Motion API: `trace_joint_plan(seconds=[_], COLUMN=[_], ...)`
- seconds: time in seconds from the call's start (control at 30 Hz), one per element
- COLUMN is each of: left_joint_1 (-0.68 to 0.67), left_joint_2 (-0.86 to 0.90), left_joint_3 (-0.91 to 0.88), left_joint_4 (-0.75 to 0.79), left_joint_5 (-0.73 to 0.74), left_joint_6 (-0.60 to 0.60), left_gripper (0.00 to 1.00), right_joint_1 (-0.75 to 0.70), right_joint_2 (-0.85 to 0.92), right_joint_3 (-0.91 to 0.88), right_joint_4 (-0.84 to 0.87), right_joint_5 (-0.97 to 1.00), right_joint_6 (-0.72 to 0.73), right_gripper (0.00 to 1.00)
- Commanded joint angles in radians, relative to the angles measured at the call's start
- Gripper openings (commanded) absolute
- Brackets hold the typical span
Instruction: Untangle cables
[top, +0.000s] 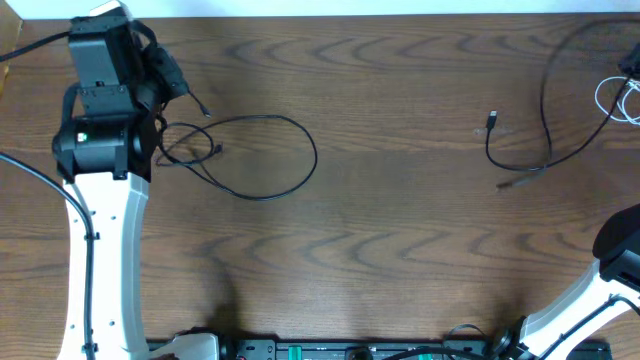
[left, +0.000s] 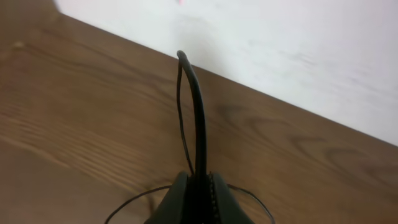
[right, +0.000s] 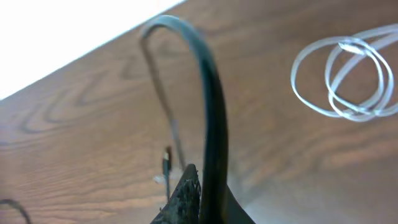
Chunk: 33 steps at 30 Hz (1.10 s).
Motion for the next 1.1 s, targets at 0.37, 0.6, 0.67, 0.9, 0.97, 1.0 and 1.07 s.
trace_joint_plan(seconds=[0.37,0.6,0.67,0.9,0.97,1.0,1.07], left_joint_1=[-0.007,-0.075,-0.100,-0.201,-0.224,-0.237,-0.254], left_joint_2=[0.006,0.006,0.006,0.006,0.006,0.006,0.006], left_joint_3=[0.005,0.005,0.005,0.005,0.005,0.005,0.005], left_joint_4=[0.001,0.028,0.047,0.085,0.088,0.090,0.100], left_joint_5=[0.177,0.177,0.177,0.177,0.177,0.177,0.177], left_joint_6=[0.012,0.012,0.012,0.012,0.012,0.012,0.012], left_gripper=[0.07,0.07,0.08,0.07,0.08,0.08,0.08], right_joint_1=[-0.305,-0.372,-0.361,-0.303,-0.282,-0.269,-0.245], right_joint_2=[-0.175,-0.136,-0.114,-0.059,-0.059,-0.059,-0.059], right_joint_3=[0.212,0.196,0.189,0.188,0.188,0.188,0.188], right_joint_4=[0.040,-0.019,-0.024,-0.041,-0.045,-0.047,-0.052], right_joint_5=[0.040,0.035,0.026,-0.040,-0.040,-0.040,-0.048], right_joint_6=[0.124,0.137,0.127,0.061,0.042,0.038,0.037], right_gripper=[0.01,0.01,0.02,0.99,0.99,0.99,0.99])
